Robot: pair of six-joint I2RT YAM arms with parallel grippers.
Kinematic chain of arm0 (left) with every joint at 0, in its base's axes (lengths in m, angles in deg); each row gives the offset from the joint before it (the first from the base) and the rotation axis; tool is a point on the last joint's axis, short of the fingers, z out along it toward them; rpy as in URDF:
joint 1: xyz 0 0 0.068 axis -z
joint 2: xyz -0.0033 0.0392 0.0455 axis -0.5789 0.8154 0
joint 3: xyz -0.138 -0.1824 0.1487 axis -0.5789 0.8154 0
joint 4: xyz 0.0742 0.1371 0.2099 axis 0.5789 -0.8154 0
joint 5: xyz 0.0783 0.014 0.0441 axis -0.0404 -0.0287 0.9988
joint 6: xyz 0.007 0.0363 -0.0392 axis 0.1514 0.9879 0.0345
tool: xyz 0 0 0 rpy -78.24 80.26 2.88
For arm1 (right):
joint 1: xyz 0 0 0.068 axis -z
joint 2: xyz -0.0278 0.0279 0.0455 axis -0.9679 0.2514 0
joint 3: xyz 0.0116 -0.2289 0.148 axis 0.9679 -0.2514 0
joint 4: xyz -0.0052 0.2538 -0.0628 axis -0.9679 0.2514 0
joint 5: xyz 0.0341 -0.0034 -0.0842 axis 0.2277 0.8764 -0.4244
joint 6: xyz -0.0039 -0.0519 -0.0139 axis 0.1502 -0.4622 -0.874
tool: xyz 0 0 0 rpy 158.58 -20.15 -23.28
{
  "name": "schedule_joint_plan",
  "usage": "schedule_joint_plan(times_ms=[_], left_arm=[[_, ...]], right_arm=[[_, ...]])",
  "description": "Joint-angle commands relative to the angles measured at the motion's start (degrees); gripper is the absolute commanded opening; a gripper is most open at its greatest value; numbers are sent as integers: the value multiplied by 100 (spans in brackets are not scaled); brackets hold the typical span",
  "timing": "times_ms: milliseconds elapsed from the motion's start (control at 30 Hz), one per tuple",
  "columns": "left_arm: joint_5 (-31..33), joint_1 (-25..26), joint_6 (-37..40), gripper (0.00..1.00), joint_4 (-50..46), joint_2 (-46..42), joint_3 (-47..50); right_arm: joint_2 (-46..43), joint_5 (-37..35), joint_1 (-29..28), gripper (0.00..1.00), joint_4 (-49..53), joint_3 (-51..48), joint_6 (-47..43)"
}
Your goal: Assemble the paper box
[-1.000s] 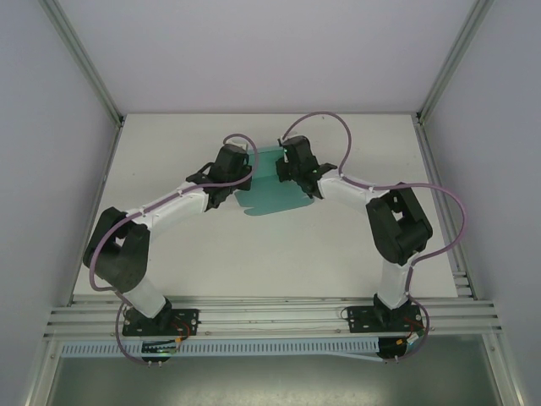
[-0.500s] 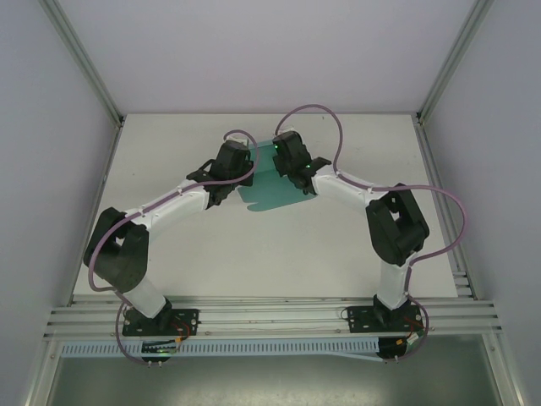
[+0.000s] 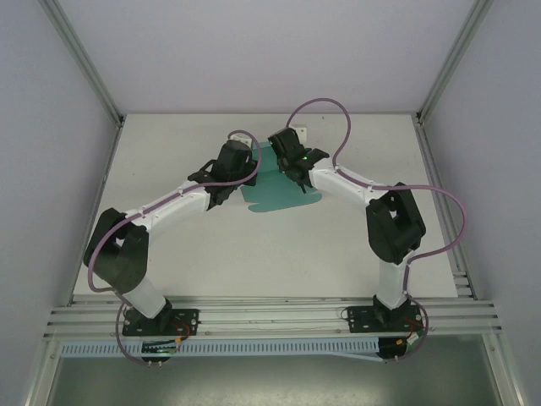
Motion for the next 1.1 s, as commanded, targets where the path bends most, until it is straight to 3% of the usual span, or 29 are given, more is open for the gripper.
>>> schedule_joint_plan(times_ms=[0, 167, 300, 400, 467, 567, 900, 1067], left_arm=[[709, -168, 86, 0, -211, -717, 51], [688, -167, 148, 0, -142, -774, 80], [557, -169, 117, 0, -61, -758, 89], [508, -167, 102, 0, -23, -711, 67], [491, -167, 91, 0, -12, -659, 33], [476, -168, 73, 0, -27, -569, 6], [454, -167, -53, 0, -78, -262, 11], [417, -167, -76, 0, -78, -176, -12]], right_arm=[[406, -1873, 732, 12, 949, -131, -66], [594, -2072, 655, 11, 817, -170, -912], [407, -1218, 648, 15, 145, -576, -1265], [108, -372, 656, 27, -618, -1061, -1452], [-79, 71, 649, 42, -1054, -1331, -1616], [-400, 794, 654, 54, -1737, -1694, -1752], [-1515, 2685, 655, 69, -3339, -2414, -1417], [-1714, 2788, 656, 74, -3224, -2443, -1217]])
